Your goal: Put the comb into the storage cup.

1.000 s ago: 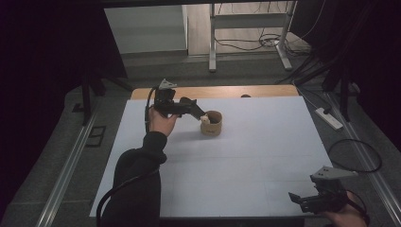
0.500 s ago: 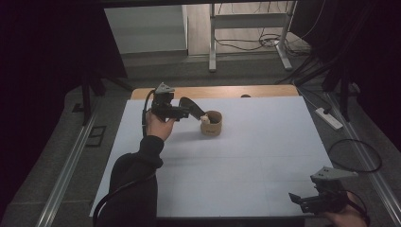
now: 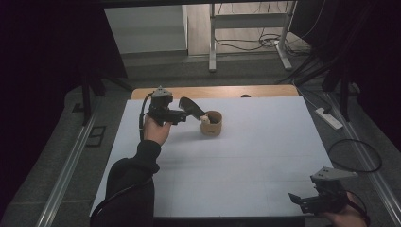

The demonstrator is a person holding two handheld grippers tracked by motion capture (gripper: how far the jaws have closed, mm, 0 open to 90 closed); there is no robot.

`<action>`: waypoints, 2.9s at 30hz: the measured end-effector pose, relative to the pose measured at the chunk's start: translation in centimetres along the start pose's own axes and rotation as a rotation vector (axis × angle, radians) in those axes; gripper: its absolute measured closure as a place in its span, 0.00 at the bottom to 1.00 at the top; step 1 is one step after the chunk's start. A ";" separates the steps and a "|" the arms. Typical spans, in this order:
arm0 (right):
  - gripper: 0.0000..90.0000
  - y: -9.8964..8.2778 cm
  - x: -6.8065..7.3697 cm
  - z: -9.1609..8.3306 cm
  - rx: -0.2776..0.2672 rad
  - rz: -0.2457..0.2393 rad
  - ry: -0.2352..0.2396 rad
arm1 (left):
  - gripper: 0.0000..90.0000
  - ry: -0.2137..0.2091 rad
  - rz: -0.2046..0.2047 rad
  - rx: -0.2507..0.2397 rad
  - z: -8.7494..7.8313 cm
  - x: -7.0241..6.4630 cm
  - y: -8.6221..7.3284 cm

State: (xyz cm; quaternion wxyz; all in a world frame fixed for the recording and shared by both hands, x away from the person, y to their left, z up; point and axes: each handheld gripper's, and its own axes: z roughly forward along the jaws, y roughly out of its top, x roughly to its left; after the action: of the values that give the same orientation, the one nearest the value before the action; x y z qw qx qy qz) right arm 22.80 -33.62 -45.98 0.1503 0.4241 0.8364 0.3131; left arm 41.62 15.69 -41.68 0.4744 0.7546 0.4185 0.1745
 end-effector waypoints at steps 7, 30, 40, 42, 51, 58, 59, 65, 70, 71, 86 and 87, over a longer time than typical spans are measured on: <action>0.00 0.0 0.0 0.0 -0.001 0.002 0.002 | 0.00 -0.010 0.008 -0.001 -0.2 -0.2 -0.4; 0.00 0.0 0.0 0.0 -0.004 0.000 0.002 | 0.00 -0.027 -0.025 -0.030 -1.5 -1.1 -2.1; 0.00 0.0 0.1 0.0 -0.003 -0.003 0.002 | 0.00 -0.025 -0.028 -0.012 -1.6 -1.4 -3.4; 0.00 0.1 0.1 0.0 -0.002 -0.002 0.003 | 0.00 -0.028 -0.034 -0.010 -1.7 -1.4 -3.6; 0.00 0.1 0.1 0.0 0.000 -0.003 0.003 | 0.00 -0.044 -0.038 0.009 -1.6 -1.6 -4.6; 0.00 0.1 0.1 0.0 0.001 -0.007 0.003 | 0.00 -0.057 -0.038 -0.010 -1.9 -1.7 -5.1; 0.00 0.1 0.1 0.0 0.001 -0.007 0.003 | 0.00 -0.060 -0.043 -0.011 -1.9 -1.7 -5.2; 0.00 0.1 0.1 0.0 -0.002 -0.011 0.003 | 0.00 -0.062 -0.048 0.001 -2.1 -1.7 -5.8; 0.00 0.1 0.2 0.0 -0.002 -0.015 0.002 | 0.00 -0.059 -0.038 0.007 -2.6 -1.9 -5.9; 0.00 0.1 0.2 0.0 -0.002 -0.016 0.002 | 0.00 -0.060 -0.038 0.008 -2.7 -2.0 -5.9; 0.00 0.0 0.2 -0.1 -0.008 -0.015 0.000 | 0.00 -0.037 -0.024 0.016 -4.0 -2.7 -6.4; 0.00 0.0 0.2 -0.1 -0.009 -0.016 0.000 | 0.00 -0.037 -0.024 0.016 -4.2 -2.7 -6.5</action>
State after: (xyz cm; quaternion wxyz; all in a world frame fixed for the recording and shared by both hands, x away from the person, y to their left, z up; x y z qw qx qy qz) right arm 22.65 -33.49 -45.89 0.1546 0.4166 0.8384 0.3156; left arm 34.27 17.17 -44.86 0.4782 0.7564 0.4198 0.1517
